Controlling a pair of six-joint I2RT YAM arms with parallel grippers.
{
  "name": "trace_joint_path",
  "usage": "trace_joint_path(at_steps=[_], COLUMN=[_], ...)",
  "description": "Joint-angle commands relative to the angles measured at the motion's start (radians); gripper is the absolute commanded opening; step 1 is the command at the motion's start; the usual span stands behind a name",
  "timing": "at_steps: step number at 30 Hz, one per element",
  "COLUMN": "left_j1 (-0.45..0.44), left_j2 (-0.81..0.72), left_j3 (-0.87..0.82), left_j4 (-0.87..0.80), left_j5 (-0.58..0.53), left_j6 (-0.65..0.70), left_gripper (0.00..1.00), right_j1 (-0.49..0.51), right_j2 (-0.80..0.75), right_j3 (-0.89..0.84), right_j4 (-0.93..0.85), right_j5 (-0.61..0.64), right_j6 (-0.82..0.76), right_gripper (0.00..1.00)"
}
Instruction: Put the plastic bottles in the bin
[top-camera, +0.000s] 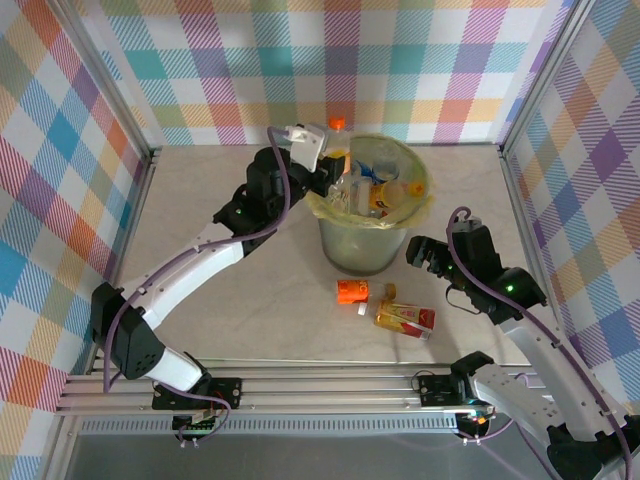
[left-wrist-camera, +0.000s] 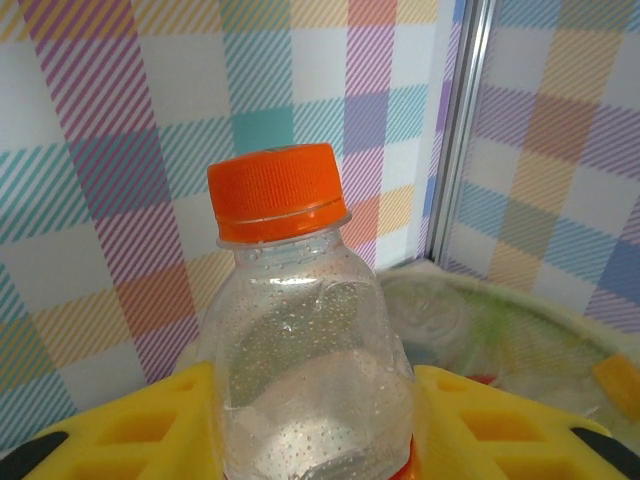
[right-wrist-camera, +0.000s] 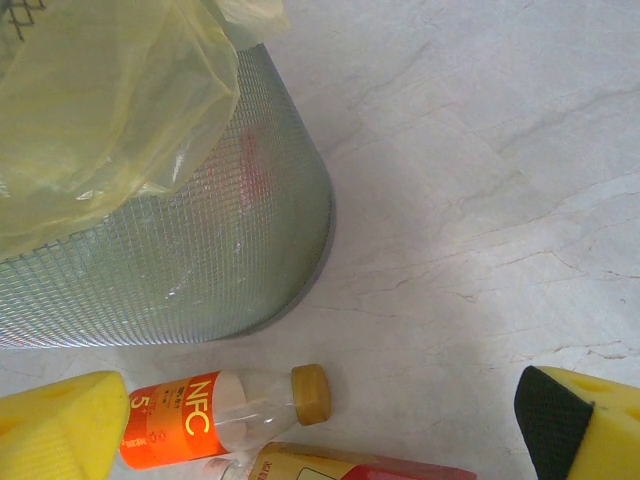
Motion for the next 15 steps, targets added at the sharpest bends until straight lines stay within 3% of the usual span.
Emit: trace_joint_path(at_steps=[1,9,15], left_j1=[-0.005,-0.006,-0.006], left_j2=[-0.033,-0.046,-0.07], left_j3=[-0.042,-0.091,-0.114], left_j4=[0.047,0.058,0.051], left_j5=[-0.019,-0.049,-0.04], left_j6=[0.001,-0.022,-0.045], left_gripper=[0.46,0.54,0.75], right_j1=[0.006,0.005,0.005], right_j2=[-0.013,-0.014,-0.015], right_j3=[-0.014,-0.012,-0.013], right_j4=[0.017,0.013,0.014], right_j5=[0.011,0.011,0.011], right_j6=[0.013,0.013,0.014], right_gripper=[1.0,1.0,1.0])
